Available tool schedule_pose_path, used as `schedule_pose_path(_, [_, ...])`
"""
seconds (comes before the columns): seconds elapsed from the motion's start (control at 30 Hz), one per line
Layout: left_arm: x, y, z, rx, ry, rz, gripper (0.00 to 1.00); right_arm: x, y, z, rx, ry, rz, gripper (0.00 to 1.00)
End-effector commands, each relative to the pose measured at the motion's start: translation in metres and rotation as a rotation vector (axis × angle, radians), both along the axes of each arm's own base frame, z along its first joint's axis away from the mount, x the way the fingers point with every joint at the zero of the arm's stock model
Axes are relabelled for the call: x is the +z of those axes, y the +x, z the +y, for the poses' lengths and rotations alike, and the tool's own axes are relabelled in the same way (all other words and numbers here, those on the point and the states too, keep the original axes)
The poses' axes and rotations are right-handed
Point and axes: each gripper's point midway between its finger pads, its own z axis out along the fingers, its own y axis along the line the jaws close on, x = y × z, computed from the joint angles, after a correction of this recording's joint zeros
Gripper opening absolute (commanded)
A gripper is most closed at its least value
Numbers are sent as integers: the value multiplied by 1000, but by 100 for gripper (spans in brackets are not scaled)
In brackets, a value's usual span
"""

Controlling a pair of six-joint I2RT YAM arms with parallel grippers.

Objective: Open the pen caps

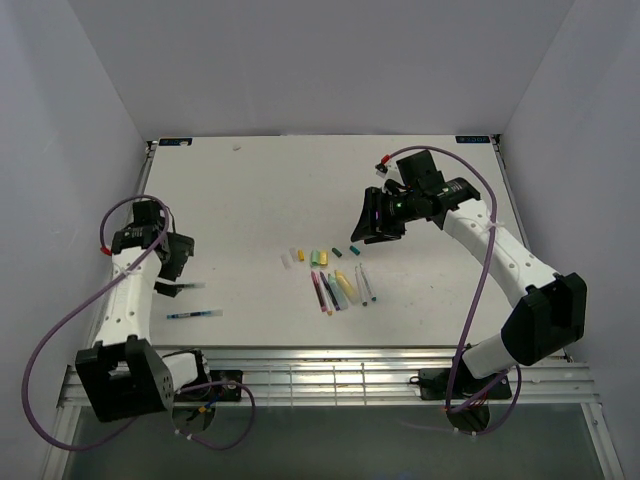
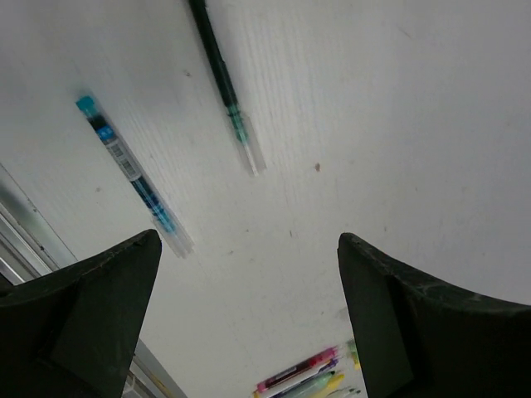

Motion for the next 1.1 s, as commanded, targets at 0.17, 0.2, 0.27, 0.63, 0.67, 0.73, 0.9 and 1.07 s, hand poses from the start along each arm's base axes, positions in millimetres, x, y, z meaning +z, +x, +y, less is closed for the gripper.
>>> schedule_pose_path(0.17, [-20, 6, 49, 240, -52, 116, 97, 7, 2, 4, 34, 24, -27, 51])
schedule_pose_path(0.2, [-24, 6, 53, 257, -53, 129, 97, 6, 3, 5, 34, 26, -25, 51])
schedule_pose_path(0.27, [-25, 12, 60, 280, -65, 119, 96, 7, 3, 5, 38, 29, -24, 51])
schedule_pose_path(0.63, [-69, 10, 76, 416, -126, 240, 94, -6, 2, 6, 47, 21, 7, 51])
schedule_pose_path(0.67, [-73, 10, 78, 422, -125, 247, 94, -8, 2, 7, 51, 19, 8, 51])
schedule_pose_path(0.73, [-78, 8, 77, 434, -127, 259, 92, -10, 4, 8, 53, 16, 11, 51])
schedule_pose_path(0.9, [-94, 7, 76, 446, -145, 276, 91, -16, 6, 8, 62, 7, 19, 51])
schedule_pose_path(1.07, [-105, 6, 75, 457, -159, 306, 89, -20, 7, 8, 68, 3, 26, 51])
